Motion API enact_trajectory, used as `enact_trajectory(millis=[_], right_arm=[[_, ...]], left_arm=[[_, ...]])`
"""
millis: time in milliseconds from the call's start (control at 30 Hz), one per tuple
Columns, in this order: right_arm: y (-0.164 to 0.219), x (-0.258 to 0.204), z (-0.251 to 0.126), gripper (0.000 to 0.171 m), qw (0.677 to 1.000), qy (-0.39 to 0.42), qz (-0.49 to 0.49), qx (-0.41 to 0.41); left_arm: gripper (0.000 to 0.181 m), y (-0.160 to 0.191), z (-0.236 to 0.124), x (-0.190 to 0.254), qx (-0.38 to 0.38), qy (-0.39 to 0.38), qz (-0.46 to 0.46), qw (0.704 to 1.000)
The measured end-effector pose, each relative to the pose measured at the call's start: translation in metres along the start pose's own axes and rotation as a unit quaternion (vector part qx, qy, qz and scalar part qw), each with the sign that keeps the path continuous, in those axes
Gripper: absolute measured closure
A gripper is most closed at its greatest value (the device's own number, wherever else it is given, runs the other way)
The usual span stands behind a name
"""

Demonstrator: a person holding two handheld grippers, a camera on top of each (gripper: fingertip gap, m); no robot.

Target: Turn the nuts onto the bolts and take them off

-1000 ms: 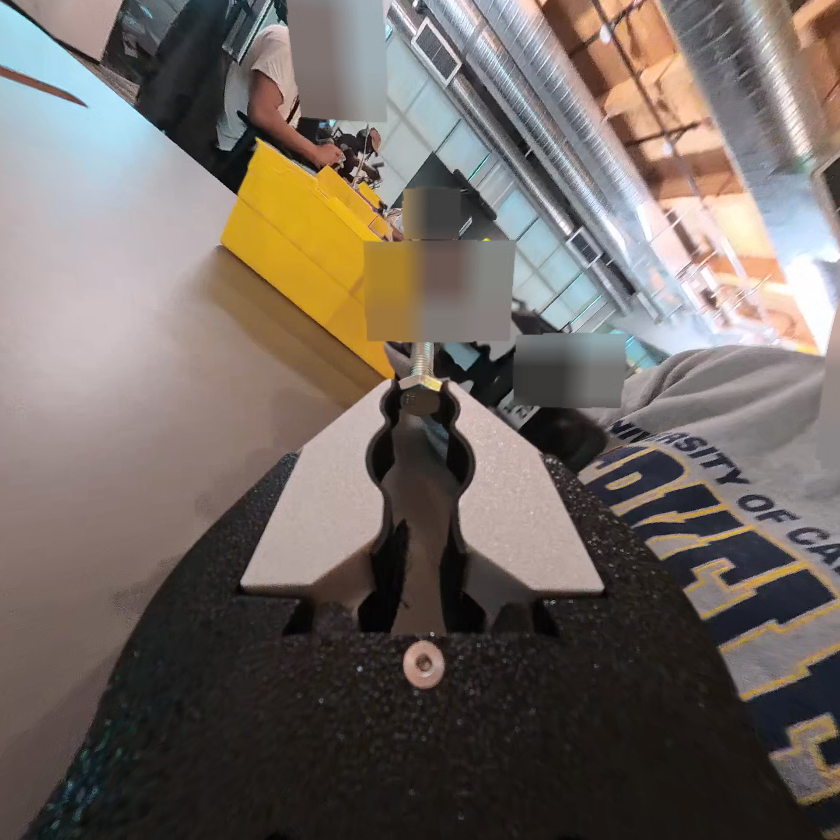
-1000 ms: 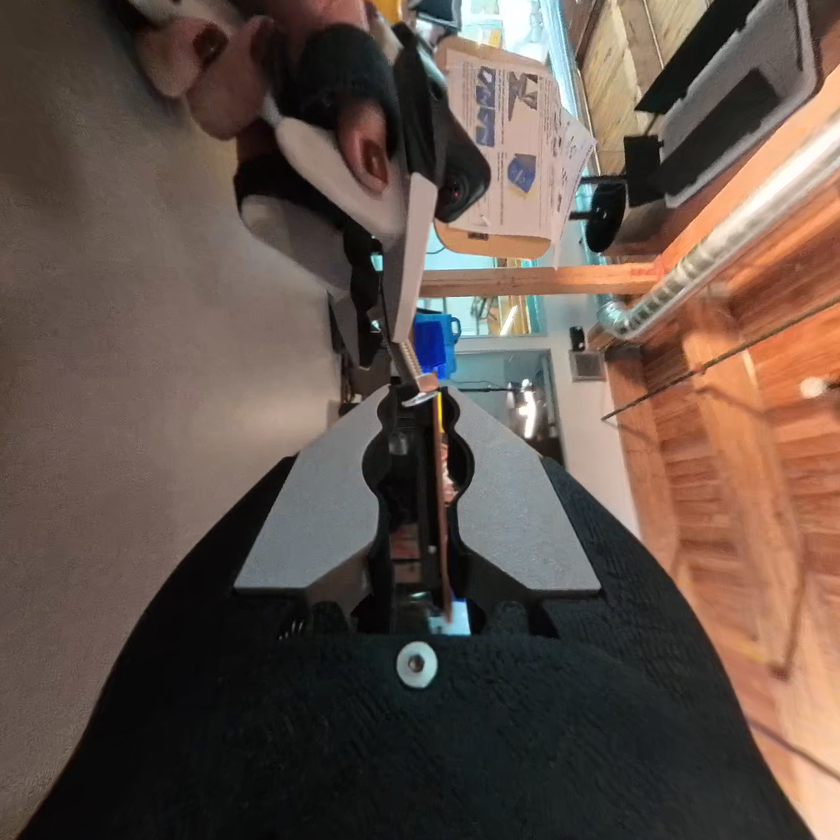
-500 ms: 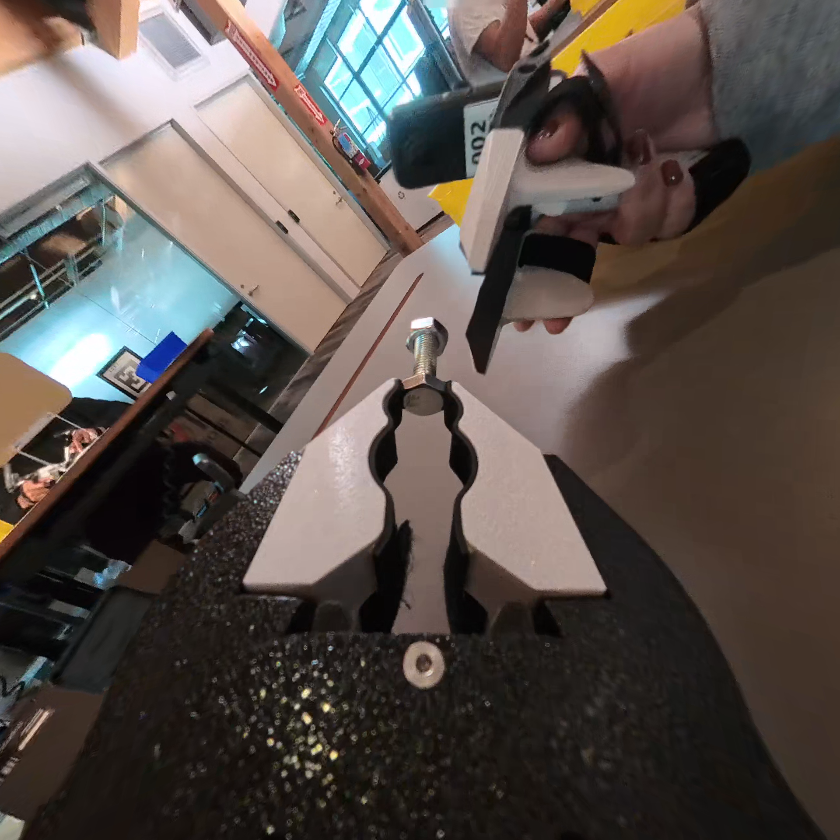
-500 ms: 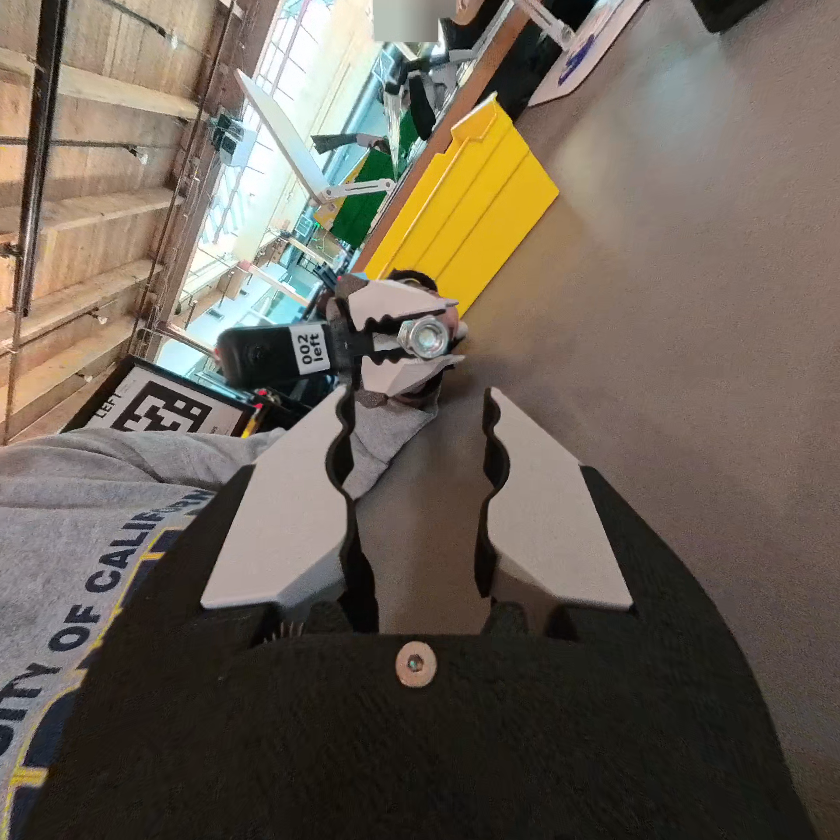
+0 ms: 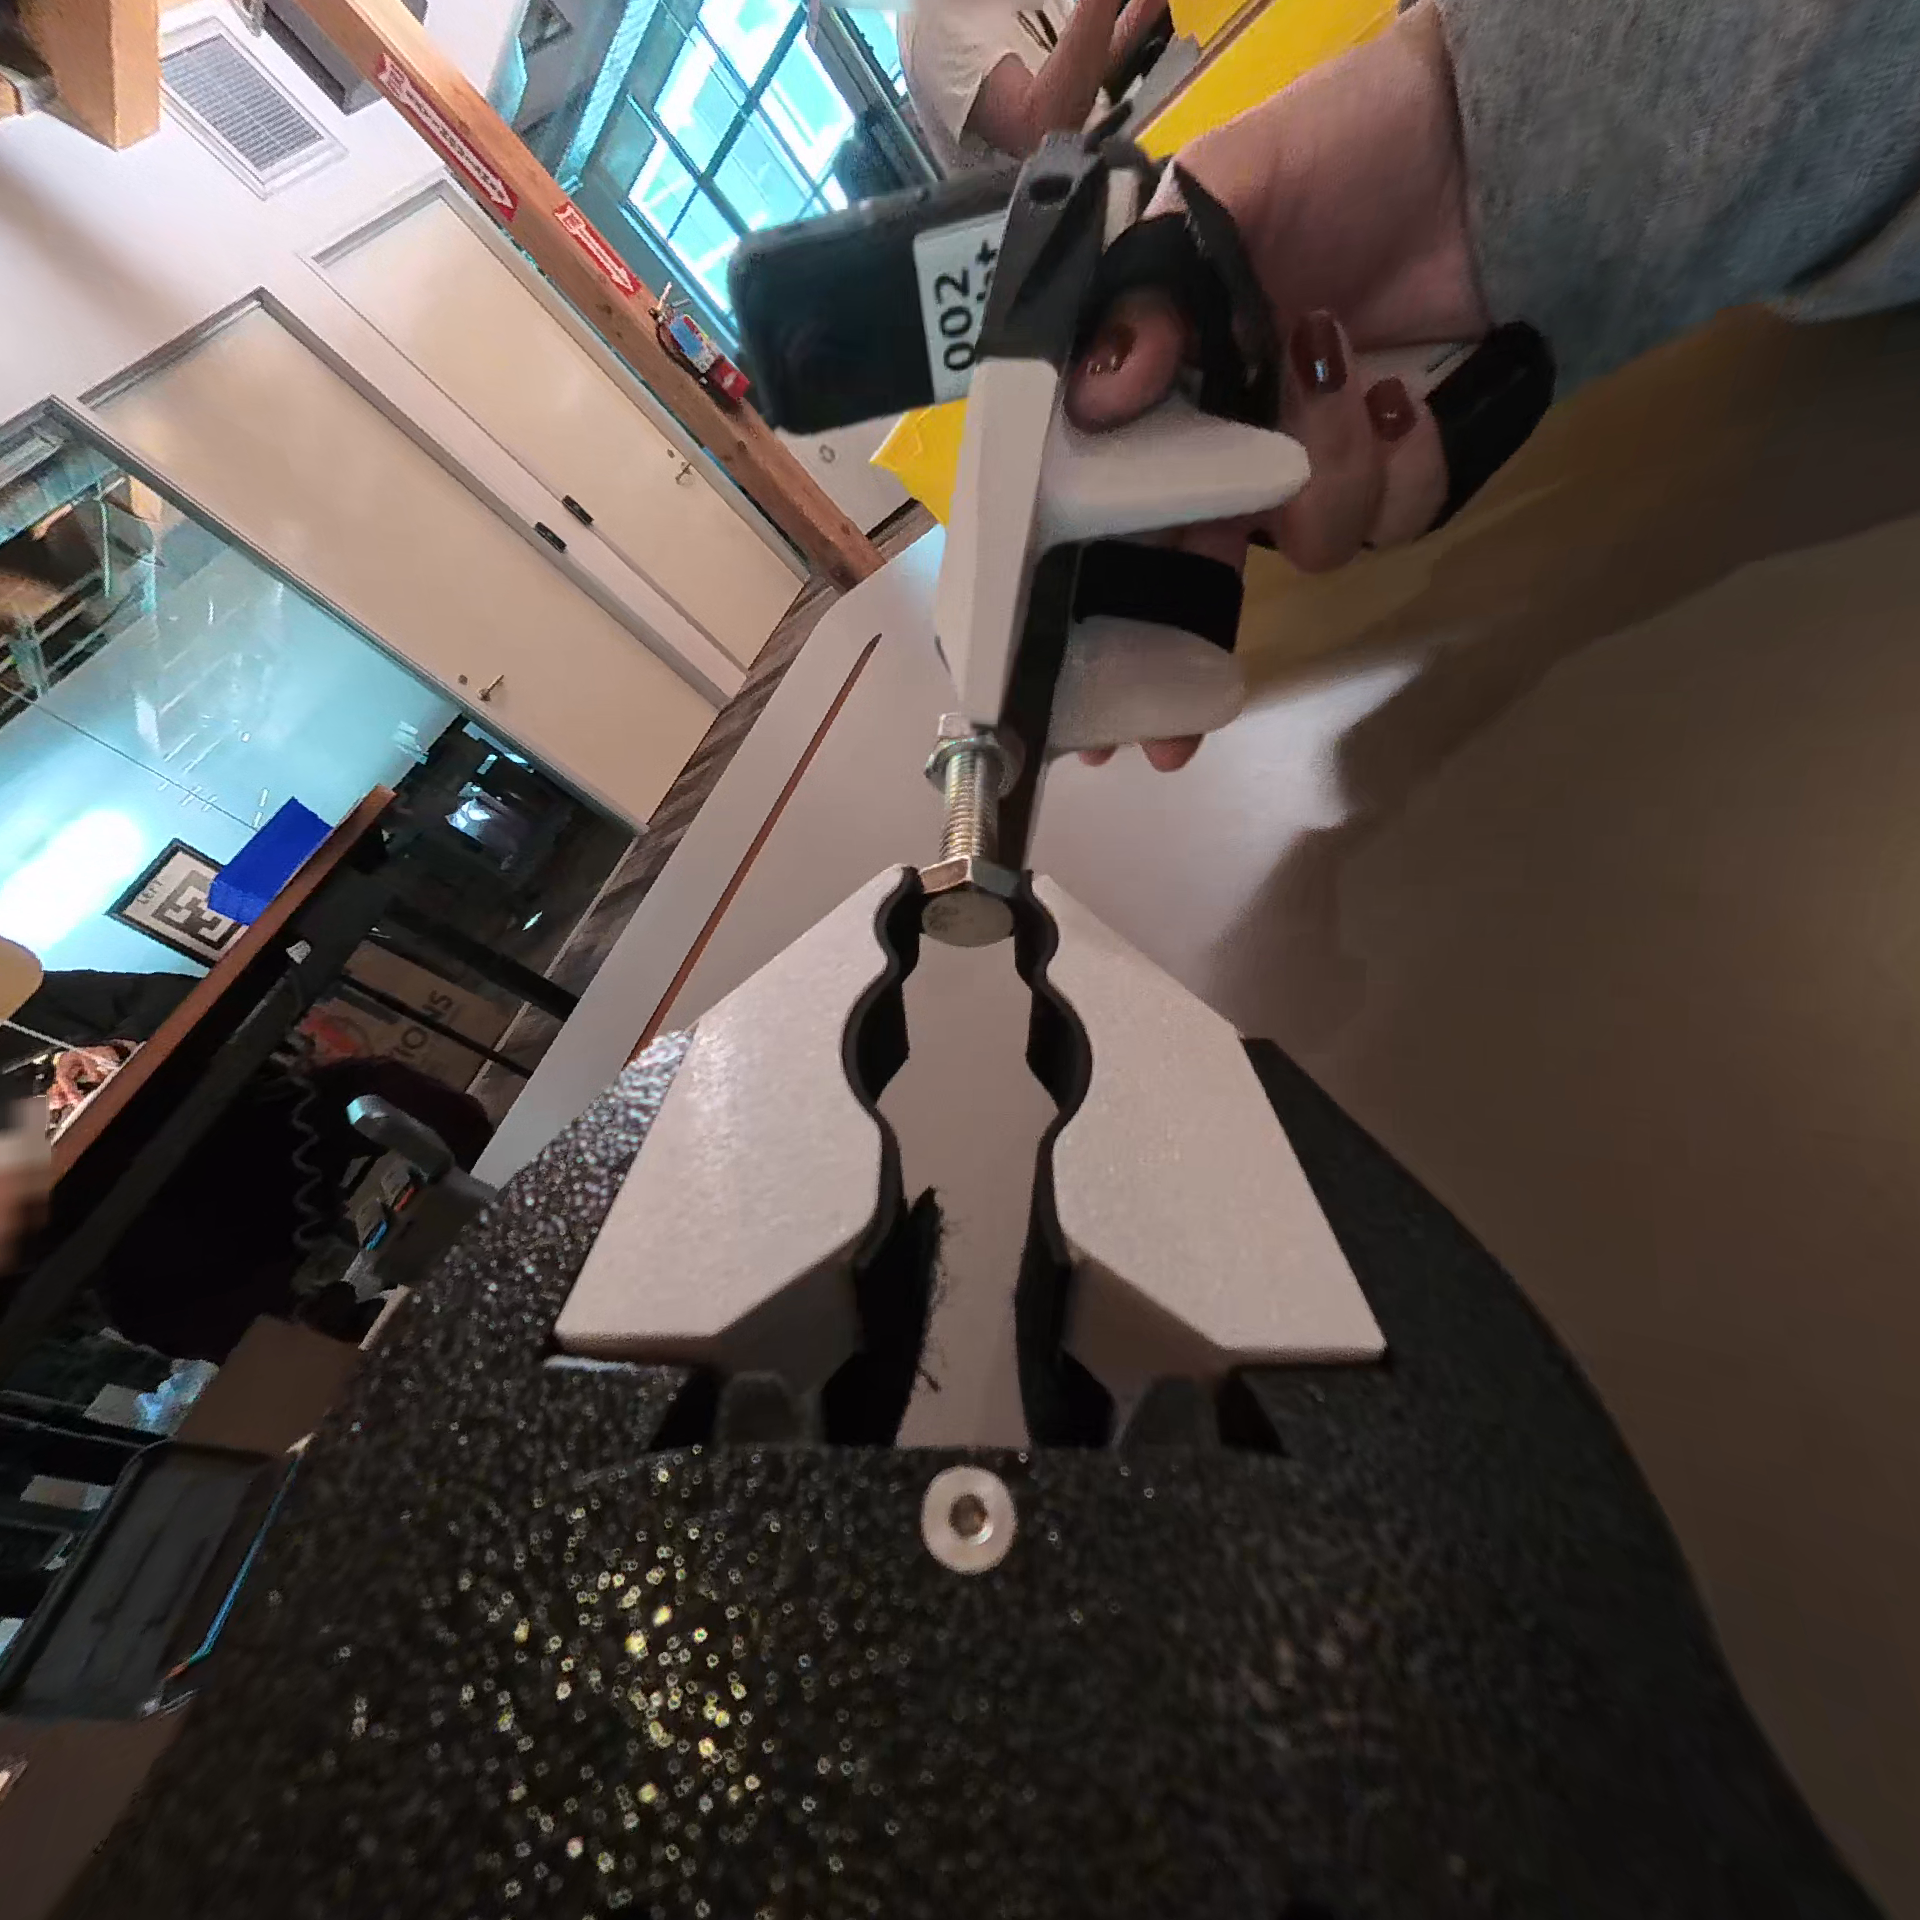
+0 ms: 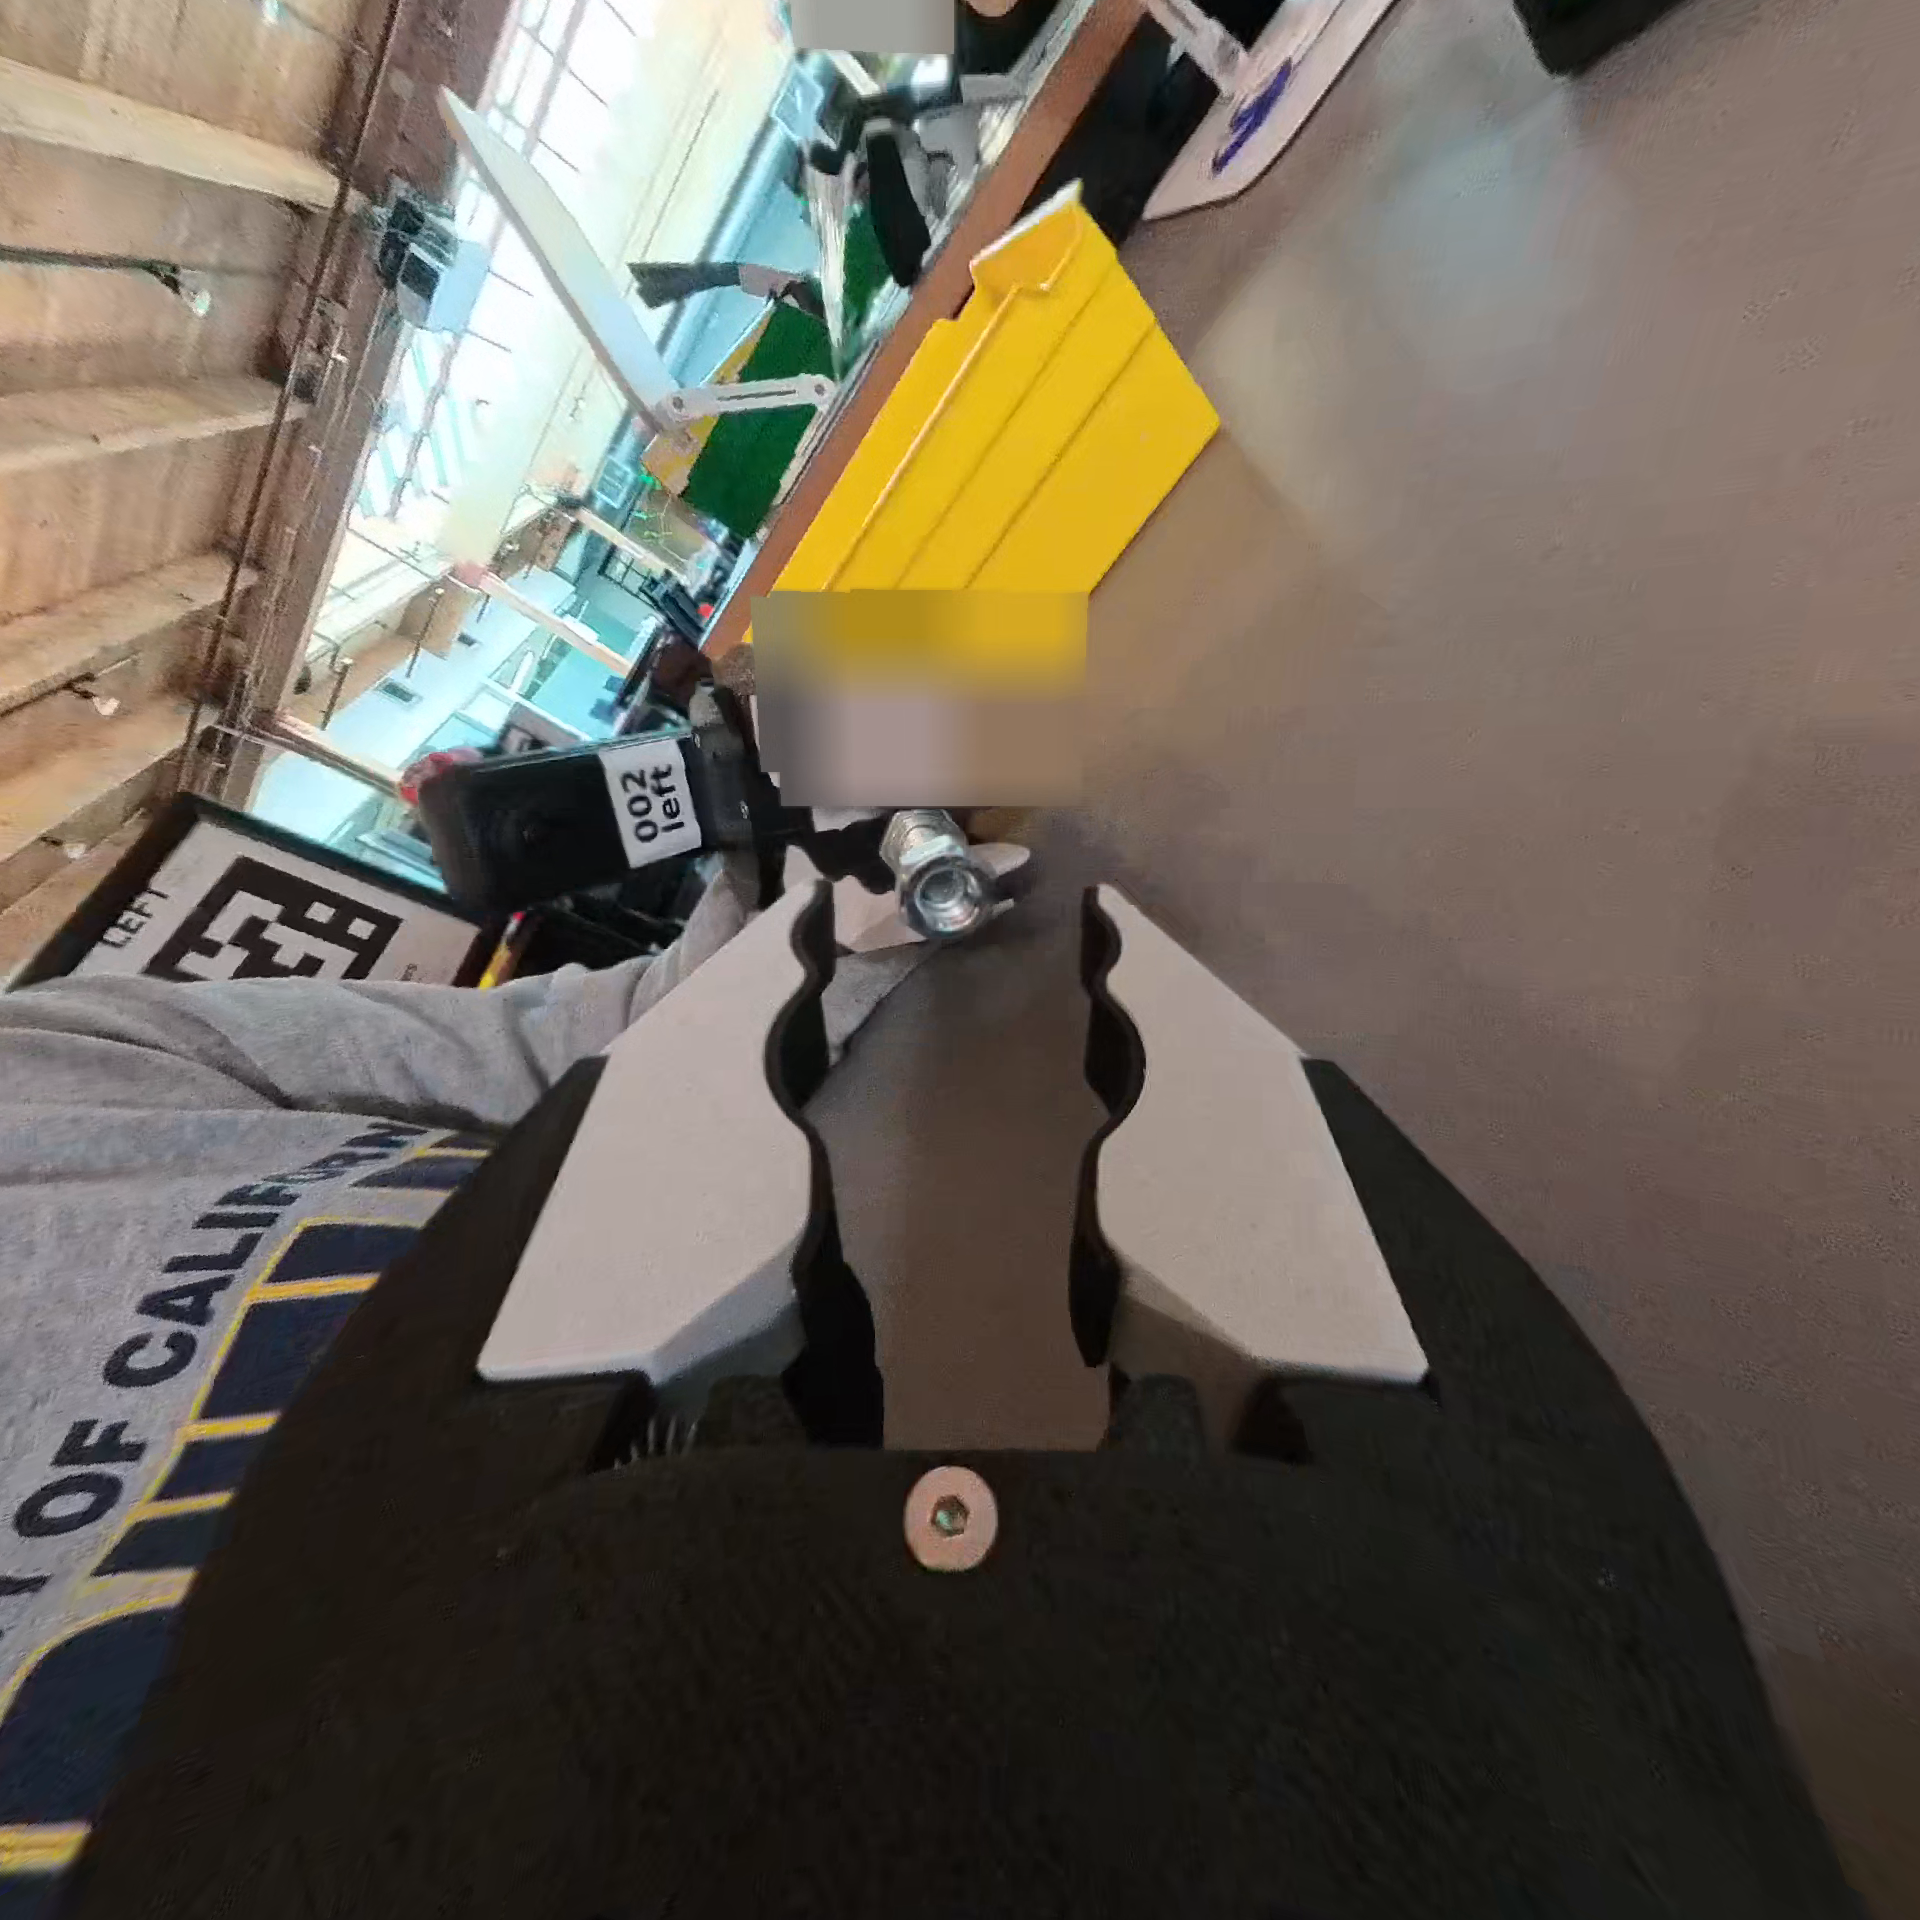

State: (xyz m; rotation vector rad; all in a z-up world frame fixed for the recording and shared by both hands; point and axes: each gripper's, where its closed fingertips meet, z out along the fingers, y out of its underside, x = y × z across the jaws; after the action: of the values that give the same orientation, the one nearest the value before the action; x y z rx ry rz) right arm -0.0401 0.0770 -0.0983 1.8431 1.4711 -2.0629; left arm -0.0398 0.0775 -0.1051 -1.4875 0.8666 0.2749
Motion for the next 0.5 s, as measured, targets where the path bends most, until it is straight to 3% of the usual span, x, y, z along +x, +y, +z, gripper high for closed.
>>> enact_trajectory(millis=[33, 100, 233, 300, 433, 500], right_arm=[[0.001, -0.003, 0.003, 0.129, 1.0, -0.01, 0.0, -0.004], [-0.003, -0.007, 0.003, 0.154, 1.0, -0.017, -0.025, 0.009], [-0.016, -0.024, -0.011, 0.155, 0.99, -0.022, -0.135, 0.046], [-0.022, -0.026, -0.018, 0.155, 0.982, 0.001, -0.18, 0.058], [-0.038, -0.063, -0.03, 0.155, 0.964, 0.035, -0.245, 0.096], [-0.047, -0.09, -0.047, 0.155, 0.945, 0.108, -0.288, 0.114]], left_arm=[[0.165, 0.0, 0.001, 0.003, -0.002, 0.006, 0.001, 1.0], [0.165, -0.002, 0.001, 0.004, 0.006, 0.012, -0.004, 1.0], [0.165, -0.008, -0.008, 0.006, 0.032, 0.067, -0.112, 0.991], [0.165, -0.009, -0.015, -0.009, 0.044, 0.044, -0.147, 0.987], [0.165, 0.003, -0.017, -0.024, 0.023, -0.007, -0.135, 0.991], [0.165, 0.009, -0.015, -0.026, 0.006, -0.031, -0.116, 0.993]])
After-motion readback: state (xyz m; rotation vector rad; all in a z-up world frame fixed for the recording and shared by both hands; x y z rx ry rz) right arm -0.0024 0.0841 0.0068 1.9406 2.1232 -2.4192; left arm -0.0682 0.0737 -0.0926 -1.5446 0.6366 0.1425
